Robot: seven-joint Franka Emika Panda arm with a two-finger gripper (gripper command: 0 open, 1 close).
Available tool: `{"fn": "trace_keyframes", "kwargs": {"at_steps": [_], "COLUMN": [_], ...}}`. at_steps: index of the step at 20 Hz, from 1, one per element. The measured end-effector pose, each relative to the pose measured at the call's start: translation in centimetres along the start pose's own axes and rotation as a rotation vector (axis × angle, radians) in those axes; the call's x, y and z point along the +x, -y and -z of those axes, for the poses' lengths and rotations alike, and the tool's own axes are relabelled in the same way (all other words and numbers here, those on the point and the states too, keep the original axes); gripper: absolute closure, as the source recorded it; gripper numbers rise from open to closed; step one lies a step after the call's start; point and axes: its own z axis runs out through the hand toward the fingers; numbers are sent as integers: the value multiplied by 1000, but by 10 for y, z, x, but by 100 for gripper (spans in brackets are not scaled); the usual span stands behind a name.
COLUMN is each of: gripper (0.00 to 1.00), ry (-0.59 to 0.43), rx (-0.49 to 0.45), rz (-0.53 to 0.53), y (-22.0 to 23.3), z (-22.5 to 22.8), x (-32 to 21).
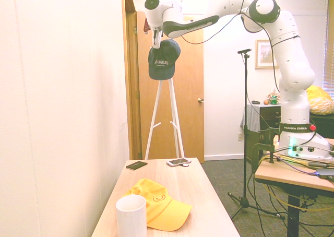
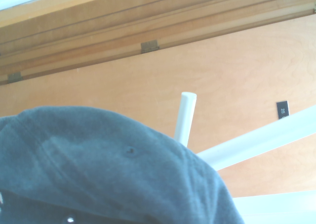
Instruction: Hang the cap
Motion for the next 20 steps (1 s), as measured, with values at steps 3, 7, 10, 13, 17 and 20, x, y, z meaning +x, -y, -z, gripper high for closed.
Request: {"fn": "trace_keyframes", "kwargs": {"at_steps": [3, 7, 10, 13, 17, 20], "gripper": [0, 0, 0, 0, 0, 0], "ry": [6, 8, 65, 179, 338, 479], "rx": [2, 13, 85, 210, 387, 500], "rz": [-2, -3, -40, -93, -154, -180], "y": [0, 2, 5, 3, -9, -14], "z": [-1, 2, 8, 35, 73, 76], "x": [0, -1, -3, -1, 8, 9]}}
